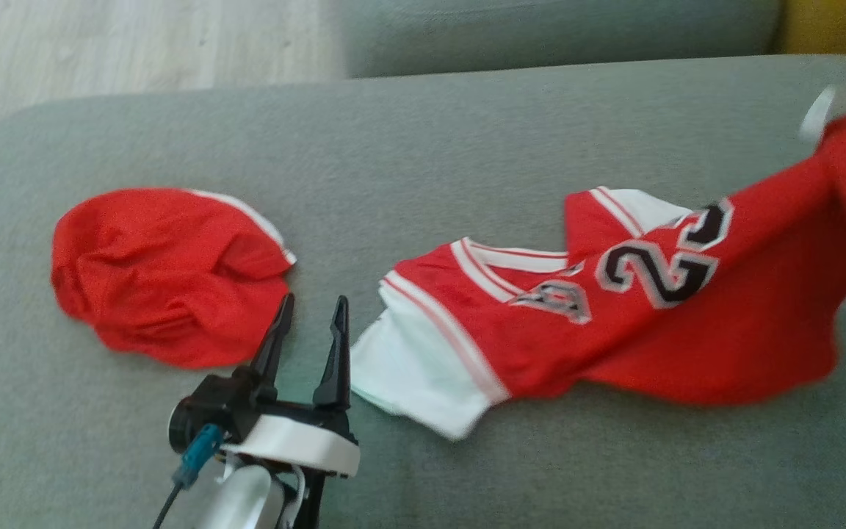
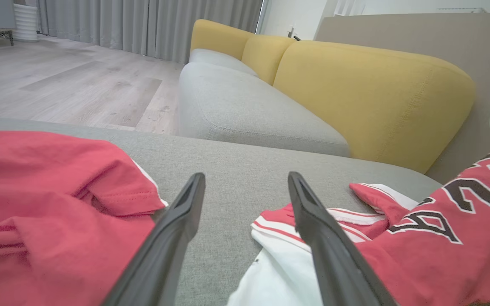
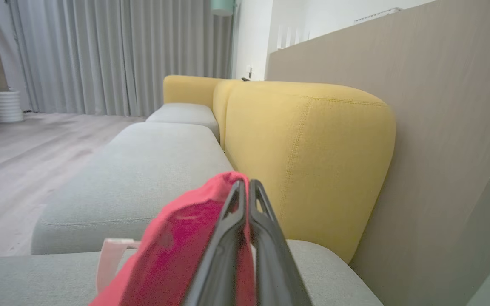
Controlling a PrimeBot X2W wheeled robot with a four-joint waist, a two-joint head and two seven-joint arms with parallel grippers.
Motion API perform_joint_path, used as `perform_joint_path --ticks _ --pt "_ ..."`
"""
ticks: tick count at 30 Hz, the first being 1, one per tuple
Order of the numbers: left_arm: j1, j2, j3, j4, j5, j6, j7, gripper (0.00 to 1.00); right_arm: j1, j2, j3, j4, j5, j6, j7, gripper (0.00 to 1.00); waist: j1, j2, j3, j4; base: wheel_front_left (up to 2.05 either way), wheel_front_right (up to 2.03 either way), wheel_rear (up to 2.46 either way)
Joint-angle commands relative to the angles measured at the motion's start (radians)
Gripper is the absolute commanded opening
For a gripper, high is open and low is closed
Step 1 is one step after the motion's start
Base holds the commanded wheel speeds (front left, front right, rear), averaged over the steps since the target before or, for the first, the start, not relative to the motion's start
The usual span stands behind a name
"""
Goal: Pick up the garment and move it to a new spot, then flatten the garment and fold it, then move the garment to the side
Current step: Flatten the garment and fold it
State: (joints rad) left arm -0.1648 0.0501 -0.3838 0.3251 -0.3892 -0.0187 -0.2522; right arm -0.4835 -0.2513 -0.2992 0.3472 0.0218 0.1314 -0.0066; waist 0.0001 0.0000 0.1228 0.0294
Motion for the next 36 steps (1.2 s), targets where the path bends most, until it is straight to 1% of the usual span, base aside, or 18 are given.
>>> perform_joint_path --ticks 1,2,4,7,11,12,13,16,19,24,25,26,30,34,36 --pt "-0.054 0.000 0.021 -0.027 -0.009 0.000 -0.010 1.00 -0.065 -0.048 0.018 -0.012 -0.015 -0.001 0.015 0.00 -0.0001 0.0000 0.027 0.035 0.00 0.00 0.00" --pt "-0.054 0.000 0.021 -0.027 -0.009 0.000 -0.010 1.00 -0.065 -0.048 0.018 -0.012 -0.015 -0.001 0.015 0.00 -0.0001 0.0000 0.027 0.035 0.00 0.00 0.00" --pt "-0.064 0.000 0.013 -0.024 -0.012 0.000 -0.010 1.00 -0.106 -0.085 0.022 0.023 -0.034 -0.001 0.030 0.00 -0.0001 0.0000 0.038 0.060 0.00 0.00 0.00" --pt "-0.073 0.000 0.007 -0.022 -0.015 0.002 -0.010 1.00 -0.173 -0.131 0.035 0.088 -0.053 -0.001 0.038 0.00 -0.0001 0.0000 0.051 0.095 0.00 0.00 0.00" --pt "-0.076 0.000 0.012 -0.022 -0.016 0.004 -0.010 1.00 -0.257 -0.173 0.078 0.199 -0.094 -0.001 0.028 0.00 -0.0001 0.0000 0.062 0.120 0.00 0.00 0.00" --pt "-0.077 0.000 0.012 -0.023 -0.017 0.004 -0.010 1.00 -0.270 -0.179 0.089 0.228 -0.112 -0.001 0.016 0.88 -0.0001 0.0000 0.064 0.124 0.00 0.00 0.00" --pt "-0.077 0.000 0.011 -0.023 -0.017 0.003 -0.010 1.00 -0.282 -0.179 0.100 0.257 -0.125 -0.001 0.004 1.00 -0.0001 0.0000 0.063 0.127 0.00 0.00 0.00" --pt "-0.077 0.000 0.014 -0.026 -0.022 0.007 -0.010 1.00 -0.309 -0.160 0.124 0.325 -0.137 -0.001 -0.054 1.00 -0.0001 0.0000 0.058 0.126 0.00 0.00 0.00" --pt "-0.072 0.000 0.021 -0.030 -0.022 0.012 -0.010 1.00 -0.309 -0.128 0.129 0.363 -0.145 -0.001 -0.118 1.00 -0.0001 0.0000 0.047 0.109 0.00 0.00 0.00" --pt "-0.059 0.000 0.040 -0.033 -0.013 0.013 -0.010 1.00 -0.258 -0.054 0.143 0.365 -0.130 -0.001 -0.195 1.00 -0.0001 0.0000 0.020 0.062 0.00 0.00 0.00" --pt "-0.057 0.000 0.043 -0.034 -0.012 0.012 -0.010 1.00 -0.243 -0.036 0.143 0.353 -0.114 -0.001 -0.205 1.00 -0.0001 0.0000 0.014 0.052 0.00 0.00 0.00" --pt "-0.052 0.000 0.050 -0.038 -0.010 0.011 -0.010 1.00 -0.201 0.001 0.154 0.310 -0.082 -0.001 -0.220 1.00 -0.0001 0.0000 0.001 0.032 0.00 0.00 0.00" --pt "-0.039 0.000 0.061 -0.047 -0.009 0.012 -0.010 1.00 -0.098 0.073 0.177 0.193 0.004 -0.001 -0.232 1.00 -0.0001 0.0000 -0.025 -0.008 0.00 0.00 0.00" --pt "-0.023 0.000 0.066 -0.051 -0.010 0.012 -0.010 1.00 0.036 0.142 0.190 0.063 0.075 -0.001 -0.207 1.00 -0.0001 0.0000 -0.049 -0.038 0.00 0.00 0.00" --pt "-0.016 0.000 0.068 -0.052 -0.009 0.013 -0.010 1.00 0.115 0.164 0.222 0.001 0.086 -0.001 -0.187 1.00 -0.0001 0.0000 -0.057 -0.050 0.00 0.00 0.00"
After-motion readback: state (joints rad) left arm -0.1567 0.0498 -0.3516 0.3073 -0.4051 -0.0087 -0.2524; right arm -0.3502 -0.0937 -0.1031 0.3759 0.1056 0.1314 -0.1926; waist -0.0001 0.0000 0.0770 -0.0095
